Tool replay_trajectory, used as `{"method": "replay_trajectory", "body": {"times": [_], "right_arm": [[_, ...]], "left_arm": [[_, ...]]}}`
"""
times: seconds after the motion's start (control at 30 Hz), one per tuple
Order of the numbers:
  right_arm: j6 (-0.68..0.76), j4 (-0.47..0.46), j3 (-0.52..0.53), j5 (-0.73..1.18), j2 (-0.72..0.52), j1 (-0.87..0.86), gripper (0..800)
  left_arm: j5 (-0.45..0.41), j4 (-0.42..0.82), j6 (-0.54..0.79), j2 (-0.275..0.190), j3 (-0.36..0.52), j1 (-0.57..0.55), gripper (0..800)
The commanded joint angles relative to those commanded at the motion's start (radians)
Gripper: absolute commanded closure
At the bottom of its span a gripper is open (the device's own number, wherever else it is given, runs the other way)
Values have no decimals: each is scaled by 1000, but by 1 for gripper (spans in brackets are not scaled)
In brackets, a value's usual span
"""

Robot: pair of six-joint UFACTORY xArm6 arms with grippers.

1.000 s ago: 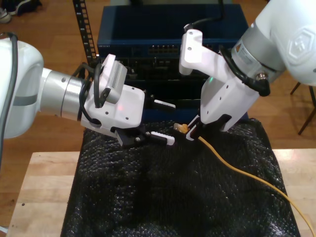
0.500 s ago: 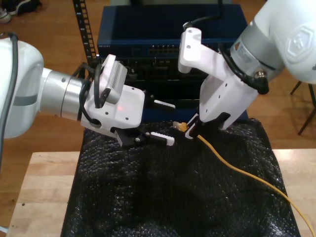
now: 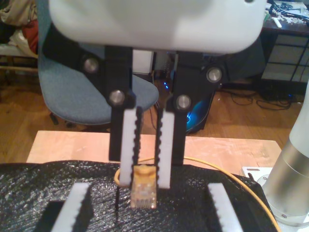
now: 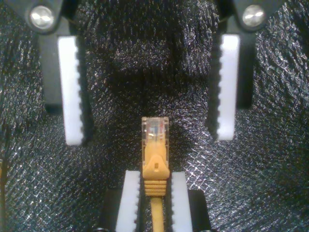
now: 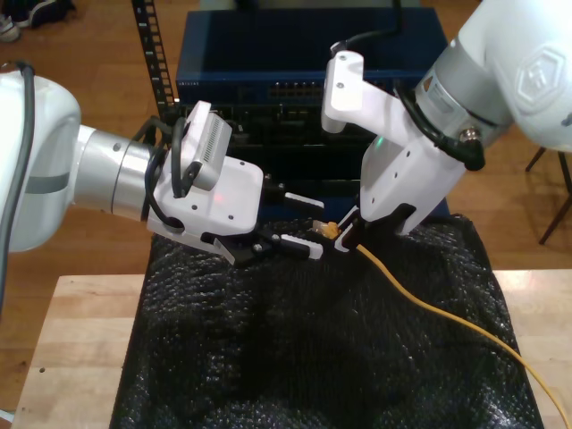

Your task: Grab the cable and plug it in

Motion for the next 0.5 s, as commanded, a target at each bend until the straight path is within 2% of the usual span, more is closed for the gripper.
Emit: {"method": "replay_trajectory", "body": {"times": [0.27,0.33,0.5], "right_arm": [[0,0,0,0,0,0,794],[0,0,0,0,0,0,794],[0,0,0,0,0,0,794]], "left_arm": [[0,0,0,-2,2,0,383],[0,0,2,-2,2,0,475],[0,0,3,-2,3,0,533]]}}
